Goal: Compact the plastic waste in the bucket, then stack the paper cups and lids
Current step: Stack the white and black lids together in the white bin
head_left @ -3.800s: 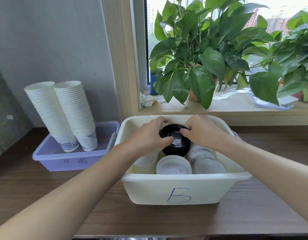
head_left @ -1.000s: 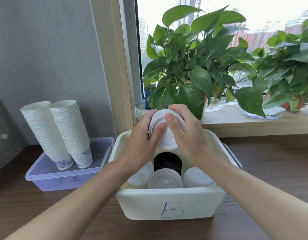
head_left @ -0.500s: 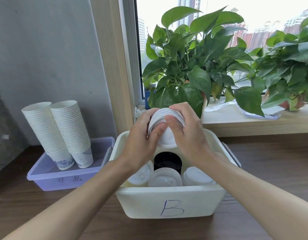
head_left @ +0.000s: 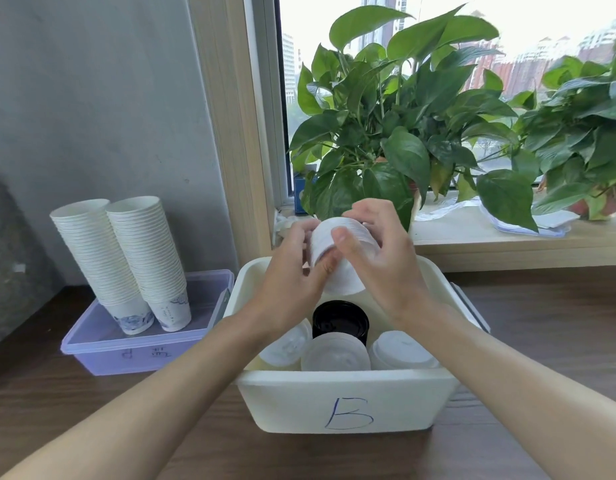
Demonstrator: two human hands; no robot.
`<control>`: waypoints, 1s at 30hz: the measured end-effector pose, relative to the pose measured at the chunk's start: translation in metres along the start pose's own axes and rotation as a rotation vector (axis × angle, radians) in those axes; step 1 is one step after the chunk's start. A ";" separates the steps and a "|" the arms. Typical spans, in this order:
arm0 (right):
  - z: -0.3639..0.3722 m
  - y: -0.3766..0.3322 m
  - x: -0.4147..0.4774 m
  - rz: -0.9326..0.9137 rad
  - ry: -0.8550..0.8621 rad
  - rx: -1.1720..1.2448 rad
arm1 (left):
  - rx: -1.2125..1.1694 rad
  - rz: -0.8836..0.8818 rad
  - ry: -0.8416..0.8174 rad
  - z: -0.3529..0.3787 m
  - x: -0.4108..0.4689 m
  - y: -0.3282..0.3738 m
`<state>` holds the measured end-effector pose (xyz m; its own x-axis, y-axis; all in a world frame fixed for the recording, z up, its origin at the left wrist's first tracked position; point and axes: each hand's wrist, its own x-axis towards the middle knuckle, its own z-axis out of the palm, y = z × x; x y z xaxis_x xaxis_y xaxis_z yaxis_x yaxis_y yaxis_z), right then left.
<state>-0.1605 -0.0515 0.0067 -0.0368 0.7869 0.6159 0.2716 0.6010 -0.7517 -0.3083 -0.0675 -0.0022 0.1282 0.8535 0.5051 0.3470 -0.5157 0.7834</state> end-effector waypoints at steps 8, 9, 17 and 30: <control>0.000 0.001 0.002 -0.193 0.051 -0.211 | 0.139 0.175 -0.015 0.001 -0.002 0.001; 0.000 0.001 0.002 -0.202 0.061 -0.212 | 0.138 0.178 -0.013 0.001 -0.002 0.001; 0.003 0.002 0.002 -0.306 0.095 -0.170 | 0.085 0.175 0.029 -0.001 -0.002 0.006; 0.000 -0.002 0.003 -0.062 0.018 -0.087 | -0.028 0.047 -0.072 0.001 0.003 -0.001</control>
<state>-0.1607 -0.0502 0.0100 -0.0385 0.7457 0.6652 0.3517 0.6332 -0.6895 -0.3070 -0.0642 -0.0013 0.2101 0.8309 0.5153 0.3132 -0.5565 0.7696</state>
